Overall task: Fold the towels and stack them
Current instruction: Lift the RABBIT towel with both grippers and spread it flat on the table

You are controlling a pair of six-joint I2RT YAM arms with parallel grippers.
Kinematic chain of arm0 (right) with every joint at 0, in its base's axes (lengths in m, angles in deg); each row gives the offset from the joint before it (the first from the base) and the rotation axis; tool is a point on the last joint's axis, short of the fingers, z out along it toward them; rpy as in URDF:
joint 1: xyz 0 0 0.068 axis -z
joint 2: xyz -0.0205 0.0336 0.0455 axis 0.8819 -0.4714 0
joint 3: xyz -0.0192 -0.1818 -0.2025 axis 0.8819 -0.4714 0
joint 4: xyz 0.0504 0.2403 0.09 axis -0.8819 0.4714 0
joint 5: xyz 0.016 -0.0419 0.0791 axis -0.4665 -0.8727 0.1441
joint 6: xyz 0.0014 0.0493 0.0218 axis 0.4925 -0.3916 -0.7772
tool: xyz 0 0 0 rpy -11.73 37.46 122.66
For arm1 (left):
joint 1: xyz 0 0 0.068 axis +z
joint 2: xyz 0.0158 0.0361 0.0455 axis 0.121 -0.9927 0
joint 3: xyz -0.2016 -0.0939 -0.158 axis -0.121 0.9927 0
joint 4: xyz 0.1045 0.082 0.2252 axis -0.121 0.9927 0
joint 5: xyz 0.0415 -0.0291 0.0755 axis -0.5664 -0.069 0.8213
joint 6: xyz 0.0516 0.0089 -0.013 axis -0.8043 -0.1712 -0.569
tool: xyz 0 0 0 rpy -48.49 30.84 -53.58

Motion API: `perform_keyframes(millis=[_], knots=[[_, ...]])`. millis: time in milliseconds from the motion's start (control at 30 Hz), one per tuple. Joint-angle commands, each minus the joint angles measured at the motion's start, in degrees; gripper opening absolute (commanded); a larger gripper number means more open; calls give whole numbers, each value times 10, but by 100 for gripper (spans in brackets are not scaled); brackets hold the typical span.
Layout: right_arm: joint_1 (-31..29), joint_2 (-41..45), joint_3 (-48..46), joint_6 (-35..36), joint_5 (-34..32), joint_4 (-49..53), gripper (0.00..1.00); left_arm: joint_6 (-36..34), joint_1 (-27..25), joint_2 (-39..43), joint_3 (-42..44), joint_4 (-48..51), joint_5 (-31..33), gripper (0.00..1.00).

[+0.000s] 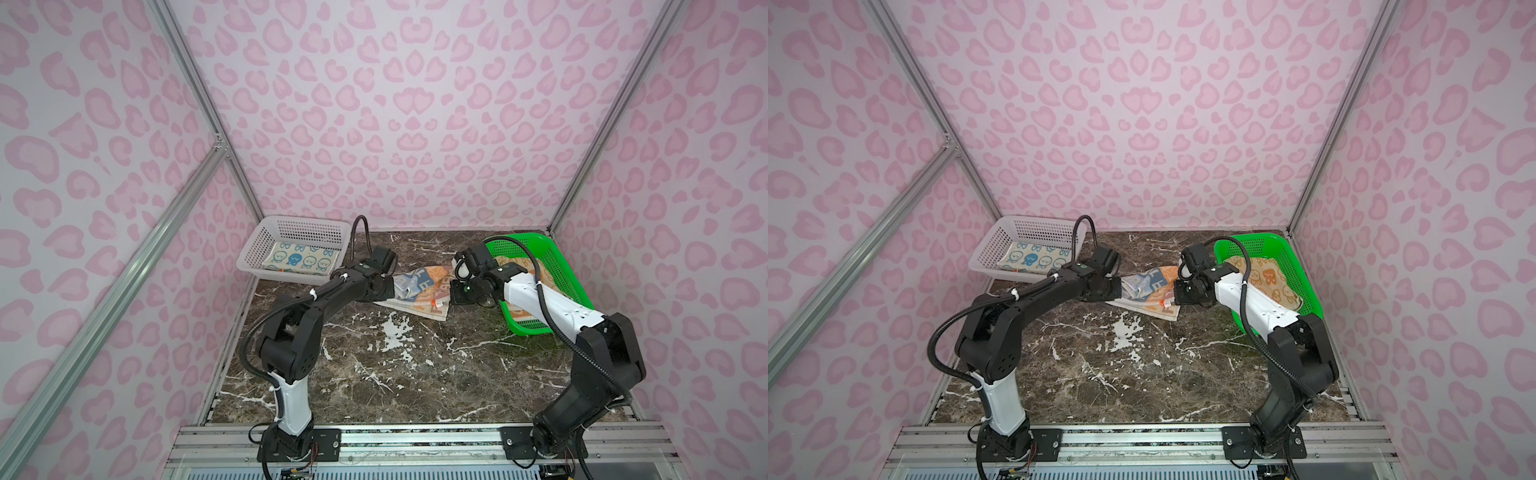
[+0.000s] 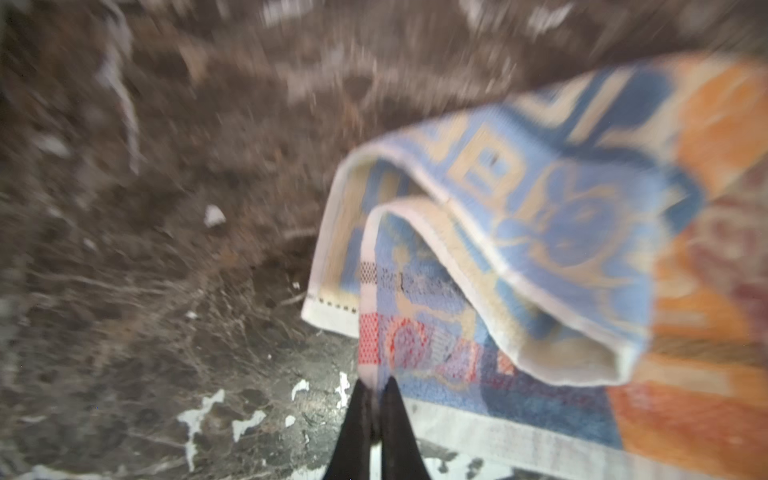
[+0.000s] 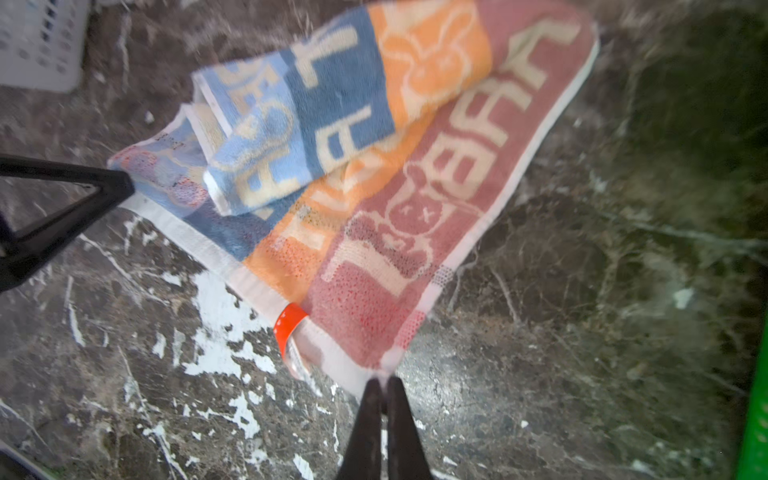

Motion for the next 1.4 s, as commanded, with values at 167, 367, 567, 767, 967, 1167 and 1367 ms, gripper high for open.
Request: perform_keyframes(millis=[167,367,567,767,967,1167,1367], knots=[[30,-11,187,21,16,81,0,-11,45,51,-165,75,-43,3],[30,1,326,41,34,125,0,-28,54,60,-329,148,-85,3],[1,91,320,84,39,102,0,-37,48,155,-340,156,-93,3],[-21,181,309,116,90,97,0,-24,16,279,-278,155,-91,3],[-20,219,323,103,120,79,0,21,-1,350,-270,151,-103,2],[73,142,387,25,161,92,0,29,33,287,-323,182,-125,3],[140,23,394,-13,184,110,0,25,92,172,-326,169,-170,3]])
